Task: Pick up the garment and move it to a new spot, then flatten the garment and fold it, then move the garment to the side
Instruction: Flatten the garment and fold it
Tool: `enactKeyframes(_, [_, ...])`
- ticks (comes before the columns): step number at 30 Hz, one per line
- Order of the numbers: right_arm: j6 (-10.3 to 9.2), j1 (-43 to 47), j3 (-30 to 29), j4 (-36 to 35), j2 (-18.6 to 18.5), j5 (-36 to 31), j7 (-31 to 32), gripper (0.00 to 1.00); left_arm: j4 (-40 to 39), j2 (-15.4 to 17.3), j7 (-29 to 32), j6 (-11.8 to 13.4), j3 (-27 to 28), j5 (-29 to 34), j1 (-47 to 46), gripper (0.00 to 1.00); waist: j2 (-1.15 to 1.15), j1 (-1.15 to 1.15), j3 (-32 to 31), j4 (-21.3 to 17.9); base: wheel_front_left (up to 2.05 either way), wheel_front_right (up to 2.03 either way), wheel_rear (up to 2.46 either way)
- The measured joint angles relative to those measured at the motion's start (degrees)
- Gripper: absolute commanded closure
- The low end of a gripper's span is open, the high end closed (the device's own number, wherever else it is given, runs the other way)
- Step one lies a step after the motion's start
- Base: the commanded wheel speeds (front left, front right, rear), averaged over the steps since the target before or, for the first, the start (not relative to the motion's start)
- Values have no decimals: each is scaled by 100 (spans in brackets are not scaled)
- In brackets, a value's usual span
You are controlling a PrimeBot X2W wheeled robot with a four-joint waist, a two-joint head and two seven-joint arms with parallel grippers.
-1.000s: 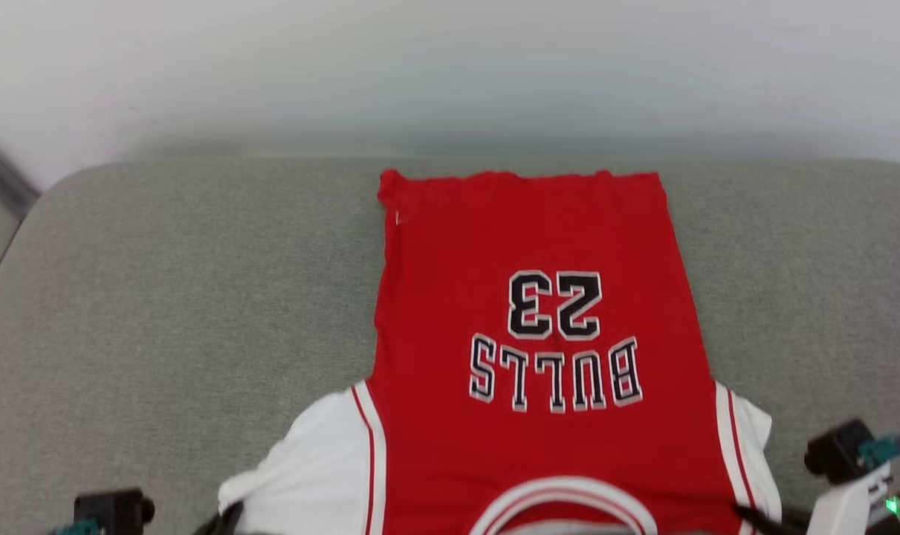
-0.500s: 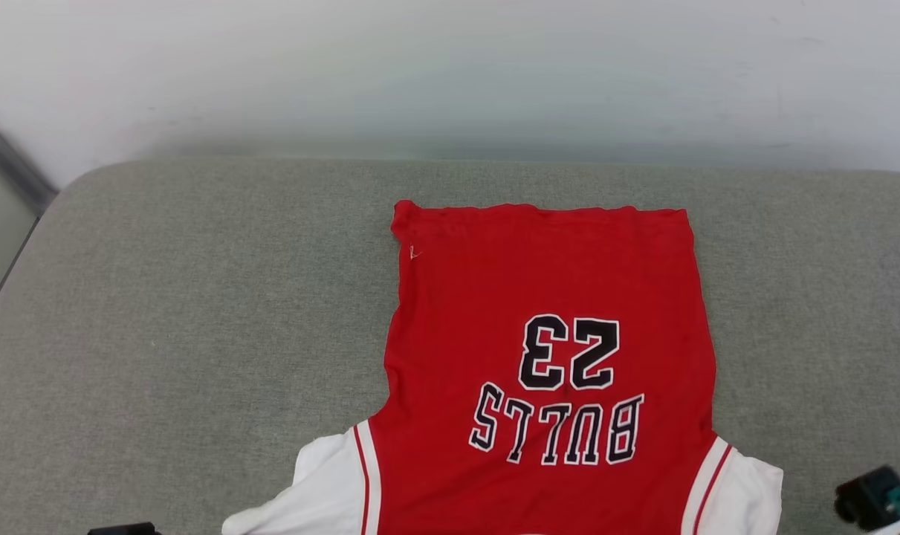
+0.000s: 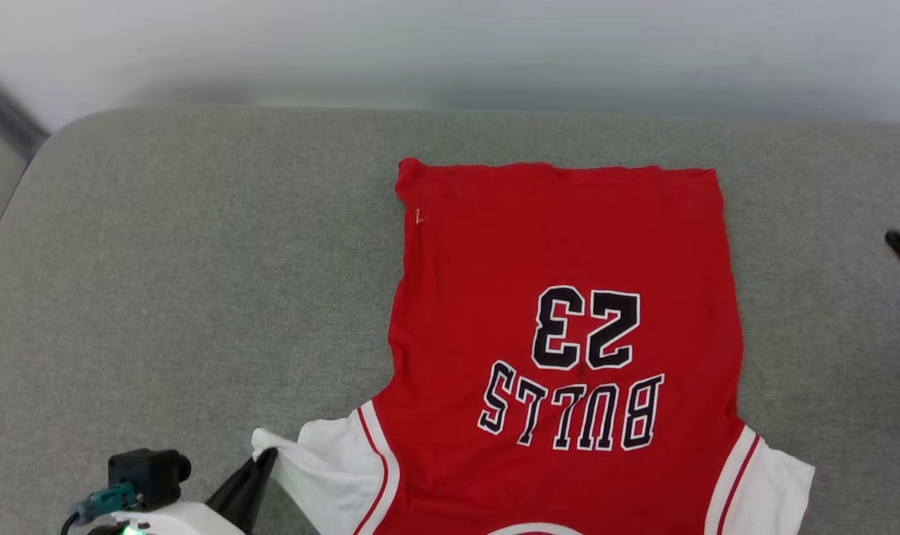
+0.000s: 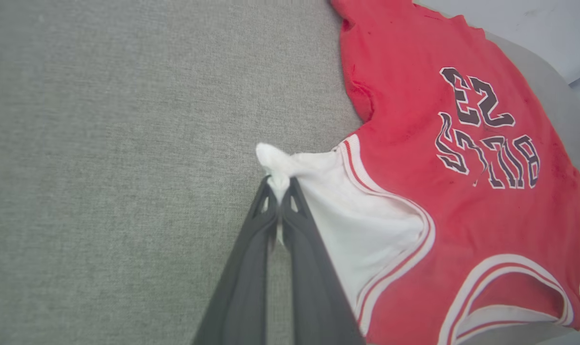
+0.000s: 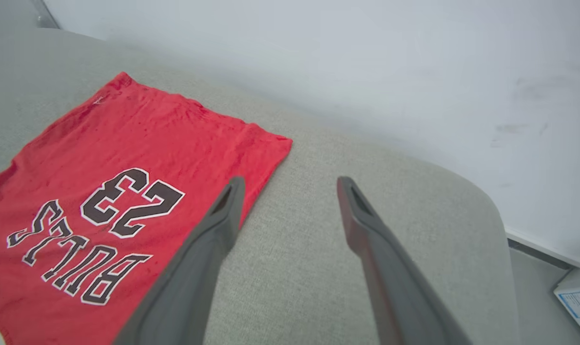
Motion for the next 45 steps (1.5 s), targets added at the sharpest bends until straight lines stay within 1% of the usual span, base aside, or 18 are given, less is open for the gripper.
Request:
enactKeyframes(4, [0, -1059, -7, -22, -79, -64, 635, 0, -111, -97, 5, -8, -60, 177, -309, 100, 0, 0, 326, 129, 0, 0, 0])
enactKeyframes(8, [0, -2192, 433, 189, -165, -132, 1447, 0, -194, -241, -27, -67, -114, 364, -659, 100, 0, 0, 726, 300, 0, 0, 0])
enactKeyframes(11, [1, -2973, 791, 639, -155, -162, 2290, 0, -204, -354, -74, -131, -156, 474, -875, 100, 0, 0, 1056, 436, 0, 0, 0])
enactKeyframes(16, [0, -4092, 1080, 1455, 14, -290, 3717, 0, -199, -571, -129, -230, -260, 691, -1286, 100, 0, 1, 1610, 683, 0, 0, 0])
enactKeyframes(19, [0, -4546, 1156, 1764, 167, -506, 4207, 0, -196, -661, -177, -258, -283, 793, -1484, 100, 0, 1, 1929, 834, 0, 0, 0])
enactKeyframes(24, [0, -4897, 1150, 2248, 466, -869, 4502, 0, -209, -746, -230, -289, -304, 917, -1684, 100, 0, 1, 2397, 1057, 0, 0, 0])
enactKeyframes(28, [0, -4908, 1076, 2527, 668, -996, 4412, 0, -236, -782, -255, -307, -336, 998, -1790, 100, 0, 1, 2680, 1195, 0, 0, 0])
enactKeyframes(30, [-1, -4820, 1157, 2583, 642, -1036, 4417, 0, -231, -811, -290, -323, -345, 1011, -1809, 100, 0, 0, 2777, 1249, 0, 0, 0])
enactKeyframes(33, [-10, -4716, 1157, 2591, 563, -921, 4406, 0, -213, -834, -307, -339, -367, 1037, -1855, 100, 0, 0, 2840, 1299, 0, 0, 0])
enactKeyframes(34, [-10, -4712, 1181, 2579, 538, -901, 4403, 76, -204, -838, -316, -341, -370, 1042, -1859, 100, 0, 0, 2836, 1297, 0, 0, 0])
enactKeyframes(35, [-10, -4693, 1205, 2561, 516, -867, 4354, 100, -194, -842, -336, -349, -372, 1049, -1862, 100, 0, -1, 2822, 1290, 0, 0, 0])
enactKeyframes(40, [1, -4619, 1292, 2581, 513, -770, 4086, 100, -93, -847, -369, -345, -372, 1042, -1870, 100, 0, 0, 2619, 1246, 0, 0, 0])
enactKeyframes(45, [1, -4551, 1480, 2477, 450, -590, 3740, 100, -25, -793, -378, -277, -357, 990, -1676, 100, 0, 0, 2216, 1164, 0, 0, 0])
